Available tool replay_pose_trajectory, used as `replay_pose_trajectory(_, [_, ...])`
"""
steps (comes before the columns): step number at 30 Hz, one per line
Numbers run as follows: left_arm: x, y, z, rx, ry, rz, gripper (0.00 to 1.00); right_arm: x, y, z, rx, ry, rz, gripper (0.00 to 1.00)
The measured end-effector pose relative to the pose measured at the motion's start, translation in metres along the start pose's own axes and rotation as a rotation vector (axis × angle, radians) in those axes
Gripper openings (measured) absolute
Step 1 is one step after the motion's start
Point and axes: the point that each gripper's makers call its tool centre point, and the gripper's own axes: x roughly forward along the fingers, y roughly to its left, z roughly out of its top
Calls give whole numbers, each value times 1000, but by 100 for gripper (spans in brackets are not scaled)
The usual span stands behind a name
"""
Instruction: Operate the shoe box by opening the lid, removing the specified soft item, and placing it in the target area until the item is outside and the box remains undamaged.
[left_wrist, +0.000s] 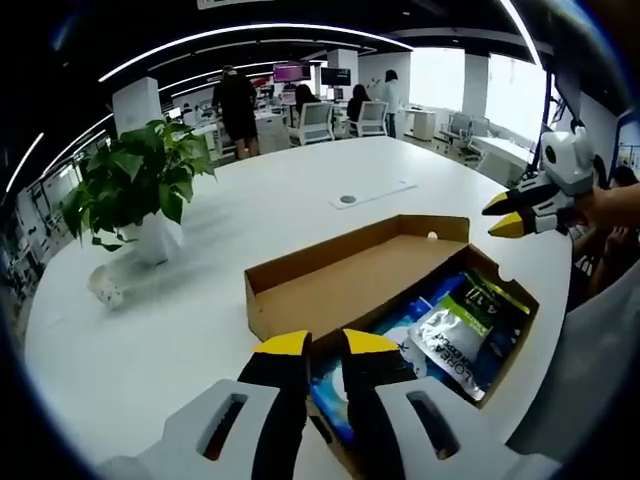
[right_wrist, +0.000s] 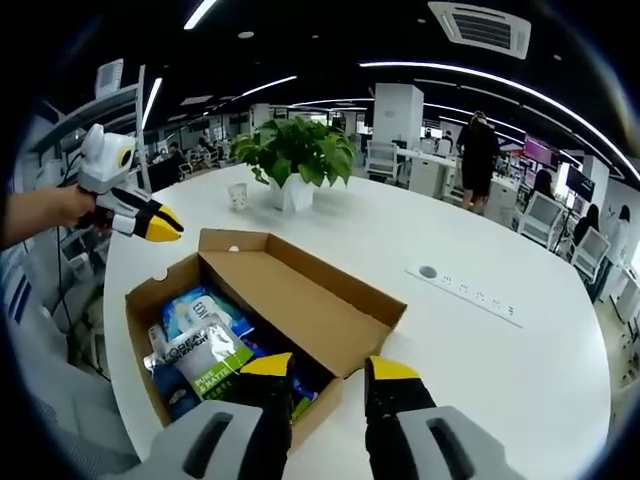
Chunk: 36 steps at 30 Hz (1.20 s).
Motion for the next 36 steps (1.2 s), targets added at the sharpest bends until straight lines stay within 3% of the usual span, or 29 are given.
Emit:
replay_pose_trajectory(16, [-11,-47,-22,-38,19,-84,13,-29,35,-10,-32,-21,98,33])
replay_pose_trajectory(28, [4,-88,-42,-94,66,-172,14,-42,54,-24,-64,-17,142,37])
replay_pose_trajectory(36, [17,-102,-55,-139,110,-215,17,-48,62,-35,-66,-15,158,40])
